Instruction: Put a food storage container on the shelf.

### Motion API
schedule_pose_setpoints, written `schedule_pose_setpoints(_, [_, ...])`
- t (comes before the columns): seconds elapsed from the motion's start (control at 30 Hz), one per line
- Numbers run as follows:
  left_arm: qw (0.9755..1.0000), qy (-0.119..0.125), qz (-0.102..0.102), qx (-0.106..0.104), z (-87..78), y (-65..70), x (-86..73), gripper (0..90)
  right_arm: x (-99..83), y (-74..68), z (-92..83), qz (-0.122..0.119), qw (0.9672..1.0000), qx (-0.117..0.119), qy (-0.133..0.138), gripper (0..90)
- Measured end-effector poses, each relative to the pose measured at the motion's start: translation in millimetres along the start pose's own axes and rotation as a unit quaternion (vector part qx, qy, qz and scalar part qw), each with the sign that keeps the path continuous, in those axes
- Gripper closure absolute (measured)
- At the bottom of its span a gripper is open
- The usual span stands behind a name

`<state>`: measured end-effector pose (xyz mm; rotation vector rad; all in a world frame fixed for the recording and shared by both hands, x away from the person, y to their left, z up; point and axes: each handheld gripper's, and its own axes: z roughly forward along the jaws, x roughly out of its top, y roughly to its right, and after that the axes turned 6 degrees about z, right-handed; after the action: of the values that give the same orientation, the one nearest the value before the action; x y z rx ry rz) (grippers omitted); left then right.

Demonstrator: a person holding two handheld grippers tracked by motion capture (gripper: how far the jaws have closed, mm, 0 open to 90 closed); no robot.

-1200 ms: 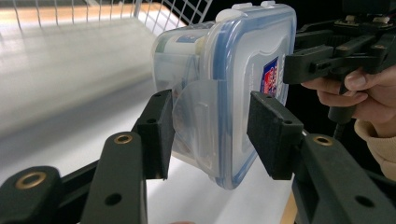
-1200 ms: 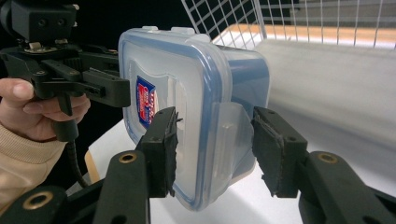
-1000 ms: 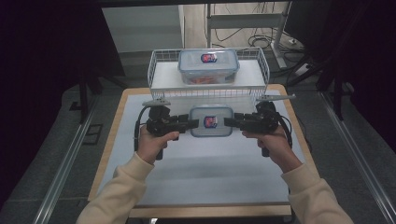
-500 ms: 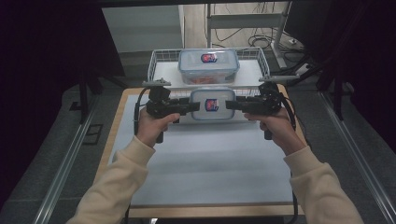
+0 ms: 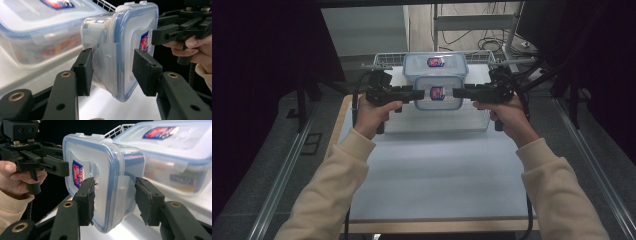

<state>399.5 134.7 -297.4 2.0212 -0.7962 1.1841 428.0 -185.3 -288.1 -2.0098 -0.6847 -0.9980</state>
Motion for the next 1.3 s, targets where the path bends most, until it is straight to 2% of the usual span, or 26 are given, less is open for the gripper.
schedule_pose_setpoints(0.17, [1.0000,0.003,0.002,0.000,-1.3,-7.9,16.1,52.0,18.5,1.4,1.8,-0.008,1.0000,-0.001,0.004,51.4])
schedule_pose_setpoints(0.47, [1.0000,0.003,0.004,0.002,0.6,-24.4,41.5,52.0,45.8,9.5,8.2,-0.002,1.0000,0.003,0.005,51.3])
schedule_pose_setpoints(0.63, [1.0000,-0.002,0.006,0.007,5.1,-34.0,55.8,51.8,60.7,19.5,13.4,0.005,0.9999,0.009,0.005,51.3])
schedule_pose_setpoints(0.9, [0.9999,0.000,-0.013,0.008,16.4,-55.1,70.9,51.5,87.6,34.6,24.0,0.009,1.0000,0.000,-0.003,51.0])
schedule_pose_setpoints(1.0, [0.9997,-0.002,-0.022,0.012,21.4,-64.7,74.6,51.5,95.0,42.4,31.0,0.019,0.9998,0.000,-0.002,50.7])
schedule_pose_setpoints(1.23, [0.9988,-0.012,-0.048,0.008,33.9,-82.8,72.1,51.3,100.9,58.7,45.8,0.040,0.9991,-0.007,-0.009,50.1])
schedule_pose_setpoints(1.3, [0.9985,-0.004,-0.054,0.006,35.5,-85.2,72.1,51.5,100.1,63.6,48.3,0.054,0.9985,-0.003,-0.008,49.9])
